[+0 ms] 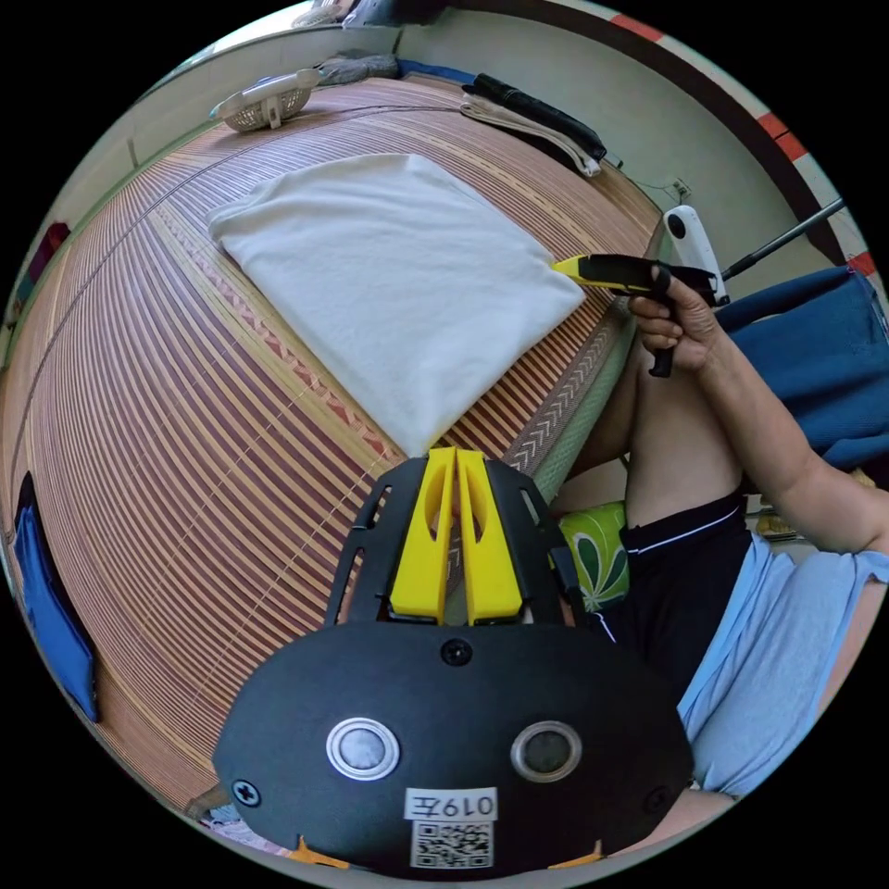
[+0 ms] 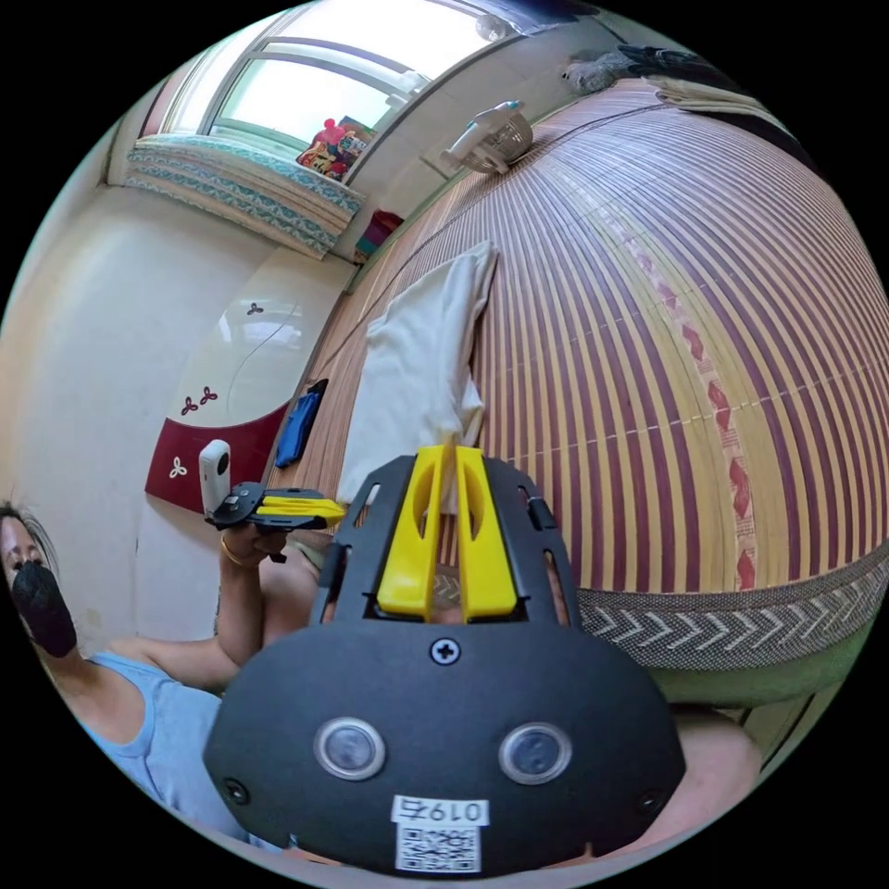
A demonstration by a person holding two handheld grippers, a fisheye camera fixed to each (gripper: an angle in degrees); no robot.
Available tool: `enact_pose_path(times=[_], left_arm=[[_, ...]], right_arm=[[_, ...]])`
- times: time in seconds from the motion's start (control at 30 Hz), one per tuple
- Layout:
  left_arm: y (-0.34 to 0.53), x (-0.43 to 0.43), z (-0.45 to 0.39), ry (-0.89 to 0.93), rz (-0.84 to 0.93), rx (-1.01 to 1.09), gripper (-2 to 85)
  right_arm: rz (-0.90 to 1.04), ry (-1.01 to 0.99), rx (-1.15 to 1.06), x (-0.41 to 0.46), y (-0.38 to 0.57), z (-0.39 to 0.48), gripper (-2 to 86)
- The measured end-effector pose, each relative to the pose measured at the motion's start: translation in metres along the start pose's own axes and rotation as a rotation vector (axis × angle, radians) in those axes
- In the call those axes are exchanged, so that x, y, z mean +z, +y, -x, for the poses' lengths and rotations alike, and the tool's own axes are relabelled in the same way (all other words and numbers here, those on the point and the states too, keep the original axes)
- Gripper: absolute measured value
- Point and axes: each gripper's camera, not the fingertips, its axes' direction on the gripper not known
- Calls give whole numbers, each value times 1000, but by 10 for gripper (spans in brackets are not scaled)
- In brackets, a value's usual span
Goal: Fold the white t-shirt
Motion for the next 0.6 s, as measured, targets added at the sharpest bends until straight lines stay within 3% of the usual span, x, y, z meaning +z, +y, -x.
enact_pose_path(times=[0.33,0.6], left_arm=[[12,-23,17,76,-82,-41,8],[10,-27,19,92,-105,-37,6]], right_arm=[[-67,-72,44,-39,-8,3,38],[-8,-76,53,-26,-29,16,32]])
